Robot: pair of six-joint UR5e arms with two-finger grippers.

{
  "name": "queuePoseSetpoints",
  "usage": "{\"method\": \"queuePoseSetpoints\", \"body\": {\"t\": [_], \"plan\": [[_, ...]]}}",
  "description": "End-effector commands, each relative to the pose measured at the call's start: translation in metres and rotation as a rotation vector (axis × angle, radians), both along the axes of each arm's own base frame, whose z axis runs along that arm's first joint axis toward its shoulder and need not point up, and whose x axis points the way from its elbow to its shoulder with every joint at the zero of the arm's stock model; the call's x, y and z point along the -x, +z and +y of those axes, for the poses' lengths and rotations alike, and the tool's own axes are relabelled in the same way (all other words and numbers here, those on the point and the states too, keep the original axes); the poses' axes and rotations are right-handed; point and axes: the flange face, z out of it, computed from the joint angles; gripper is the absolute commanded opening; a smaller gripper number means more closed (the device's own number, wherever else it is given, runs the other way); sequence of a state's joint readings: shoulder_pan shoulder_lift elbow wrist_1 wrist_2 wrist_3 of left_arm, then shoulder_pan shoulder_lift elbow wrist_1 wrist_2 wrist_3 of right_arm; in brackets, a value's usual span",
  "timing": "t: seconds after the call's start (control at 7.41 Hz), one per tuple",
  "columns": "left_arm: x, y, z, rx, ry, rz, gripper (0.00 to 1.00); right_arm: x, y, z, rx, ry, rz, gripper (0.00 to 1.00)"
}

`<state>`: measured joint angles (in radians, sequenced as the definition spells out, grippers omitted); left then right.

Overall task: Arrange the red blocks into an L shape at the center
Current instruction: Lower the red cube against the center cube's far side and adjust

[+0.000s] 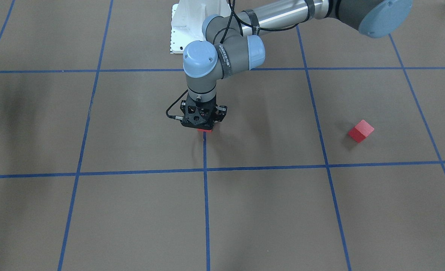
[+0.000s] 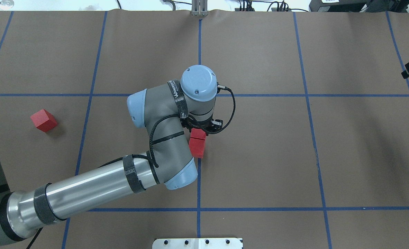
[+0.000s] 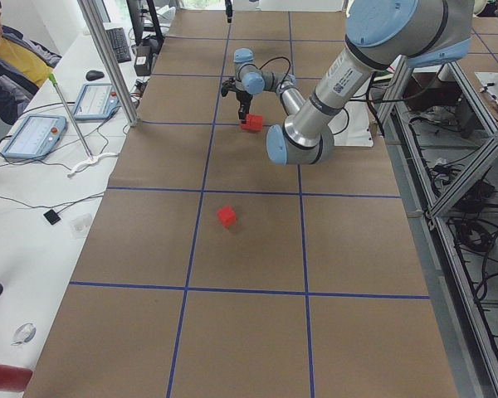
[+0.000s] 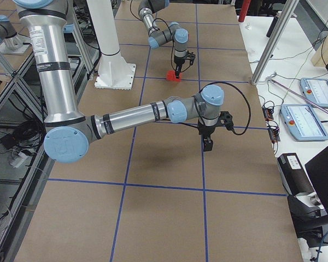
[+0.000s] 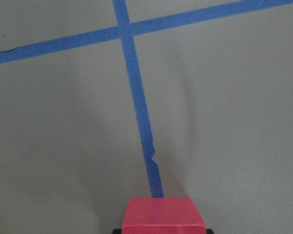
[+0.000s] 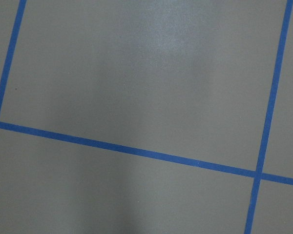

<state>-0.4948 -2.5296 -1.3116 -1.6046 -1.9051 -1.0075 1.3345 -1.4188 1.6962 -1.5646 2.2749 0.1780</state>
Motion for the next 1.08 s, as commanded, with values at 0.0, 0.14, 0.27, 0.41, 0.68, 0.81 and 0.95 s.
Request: {"method": "queuePoseSetpoints", "body": {"t": [0.0,0.14,0.27,0.41,0.68,0.81,0.95], "plan": [[-0.002,0.000,0.003,-0.001,0.006,0.000,0.63,0.000,0.000,0.000,0.000,0.000,0.000,0.99],[-0.003,0.000,0.004,-0.002,0.009,0.000,0.66,0.000,0.000,0.000,0.000,0.000,0.000,0.99],[-0.003,0.000,0.004,-0.002,0.009,0.000,0.71,0.000,0.001,0.001,0.000,0.000,0.000,0.99],[-0.003,-0.001,0.005,0.001,0.006,0.001,0.84,0.000,0.000,0.001,0.000,0.000,0.000,0.99],[0.011,-0.017,0.004,-0.010,-0.004,0.027,0.99,0.000,0.000,0.001,0.000,0.000,0.000,0.99],[0.020,-0.022,0.000,-0.014,-0.014,0.037,0.99,0.000,0.000,0.001,0.001,0.001,0.000,0.99],[0.036,-0.015,-0.008,-0.021,-0.028,0.042,0.99,0.000,0.001,0.001,0.002,0.001,0.000,0.99]]}}
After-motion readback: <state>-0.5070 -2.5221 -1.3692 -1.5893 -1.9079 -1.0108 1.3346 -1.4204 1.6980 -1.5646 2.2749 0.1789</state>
